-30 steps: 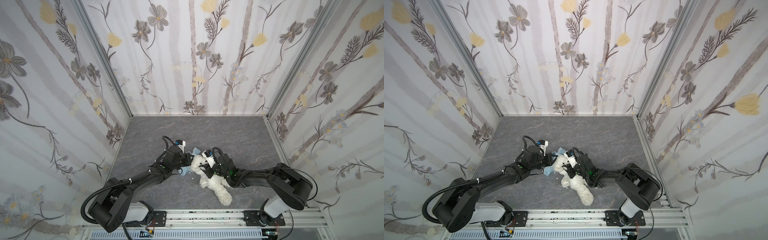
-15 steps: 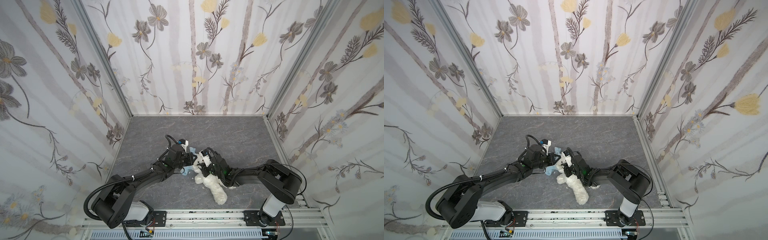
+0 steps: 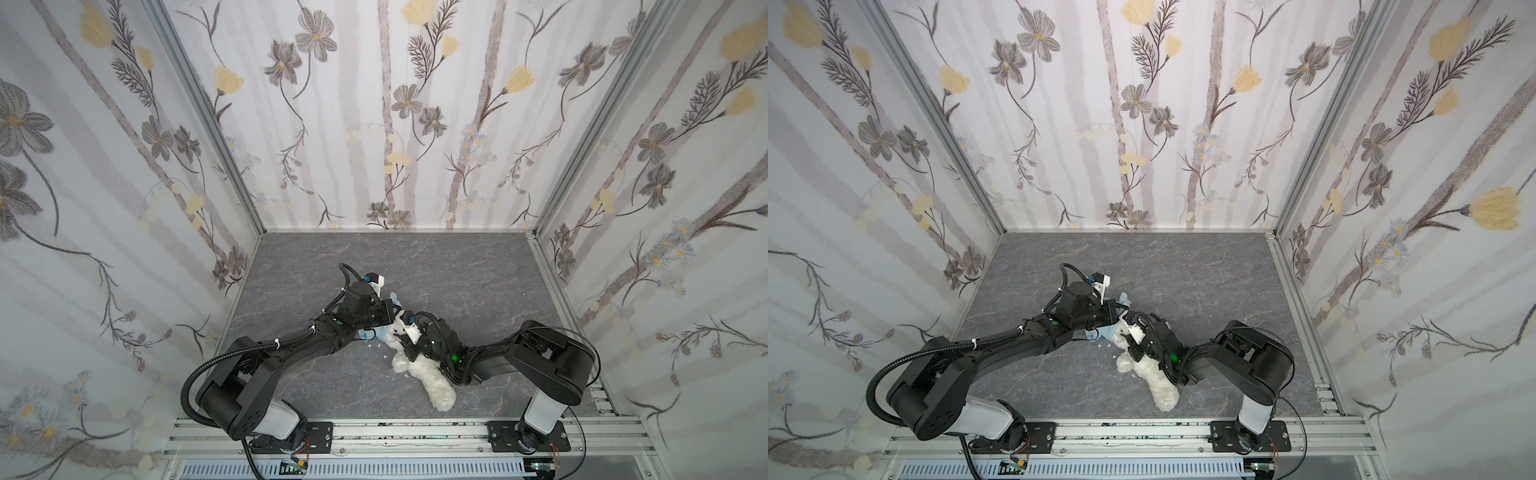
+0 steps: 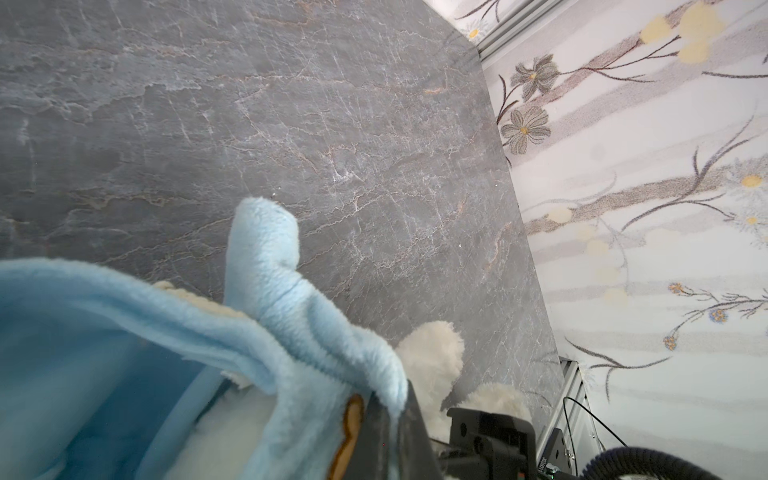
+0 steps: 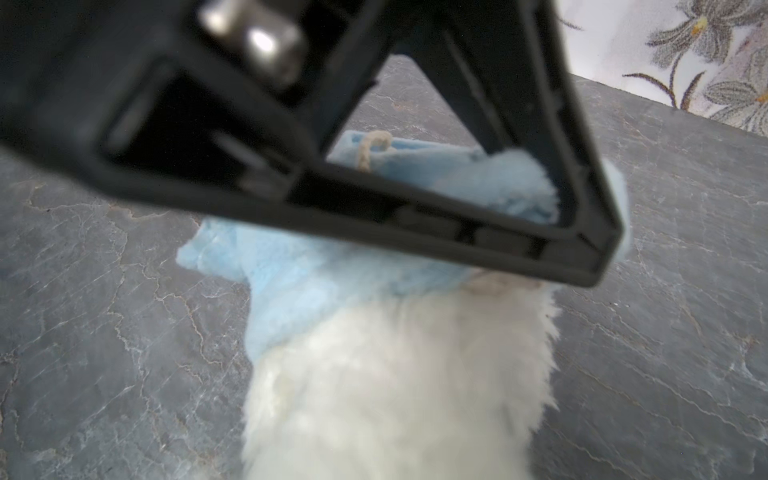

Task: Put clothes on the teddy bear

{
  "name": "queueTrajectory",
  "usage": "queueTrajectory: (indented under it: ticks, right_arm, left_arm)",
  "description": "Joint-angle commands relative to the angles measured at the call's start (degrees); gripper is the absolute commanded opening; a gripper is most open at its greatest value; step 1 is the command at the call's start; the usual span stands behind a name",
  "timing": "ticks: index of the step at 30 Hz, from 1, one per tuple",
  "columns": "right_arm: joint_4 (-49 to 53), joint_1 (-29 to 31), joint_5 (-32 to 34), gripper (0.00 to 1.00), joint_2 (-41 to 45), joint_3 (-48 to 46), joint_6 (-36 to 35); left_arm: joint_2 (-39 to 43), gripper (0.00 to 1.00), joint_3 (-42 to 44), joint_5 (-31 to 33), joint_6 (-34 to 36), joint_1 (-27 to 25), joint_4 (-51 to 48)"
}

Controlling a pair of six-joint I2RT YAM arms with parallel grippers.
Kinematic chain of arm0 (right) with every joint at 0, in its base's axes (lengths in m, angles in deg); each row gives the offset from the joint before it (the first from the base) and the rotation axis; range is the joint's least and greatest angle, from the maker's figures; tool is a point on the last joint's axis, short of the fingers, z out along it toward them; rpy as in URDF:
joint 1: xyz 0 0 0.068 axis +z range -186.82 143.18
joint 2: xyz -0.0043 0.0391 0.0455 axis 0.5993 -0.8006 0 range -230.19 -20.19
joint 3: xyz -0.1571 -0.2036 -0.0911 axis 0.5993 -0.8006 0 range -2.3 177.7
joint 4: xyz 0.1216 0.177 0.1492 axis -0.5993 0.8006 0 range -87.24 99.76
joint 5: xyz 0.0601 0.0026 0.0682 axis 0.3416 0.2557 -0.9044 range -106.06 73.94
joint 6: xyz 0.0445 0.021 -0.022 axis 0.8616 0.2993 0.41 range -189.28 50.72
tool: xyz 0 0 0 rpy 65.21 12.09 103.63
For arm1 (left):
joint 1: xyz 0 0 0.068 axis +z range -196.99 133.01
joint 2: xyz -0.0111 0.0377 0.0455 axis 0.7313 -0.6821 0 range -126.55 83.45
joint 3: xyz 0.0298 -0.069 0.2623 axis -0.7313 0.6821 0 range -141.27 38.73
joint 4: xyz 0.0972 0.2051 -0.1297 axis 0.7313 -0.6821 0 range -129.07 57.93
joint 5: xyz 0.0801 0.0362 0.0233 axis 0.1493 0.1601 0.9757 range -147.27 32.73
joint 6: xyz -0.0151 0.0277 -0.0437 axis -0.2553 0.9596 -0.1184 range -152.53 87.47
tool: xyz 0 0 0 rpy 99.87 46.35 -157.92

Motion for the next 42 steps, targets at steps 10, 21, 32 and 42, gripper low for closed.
queueTrajectory:
  ticks: [10, 21, 32, 42]
  right_arm:
    - [-7.15, -0.01, -5.39, 0.02, -5.14, -1.03, -7.37]
    - [-11.79, -1.75, -1.43, 0.05, -6.57, -2.67, -3.12]
    - [-12.95, -2.54, -2.47, 0.08, -7.13, -3.08, -0.83]
    - [-13.74, -2.90, -2.83, 0.10, -7.12, -3.61, -0.69]
  left_arm:
    - [-4.08, 0.00, -1.61, -7.97, -3.30, -2.36, 4.83]
    - [-0.77, 0.12, 3.03, -10.50, -3.93, -2.77, 5.28]
    - [2.21, 0.24, 3.80, -10.01, -4.83, -2.60, 5.46]
    - [5.05, 0.42, 4.58, -7.89, -3.44, -1.37, 5.37]
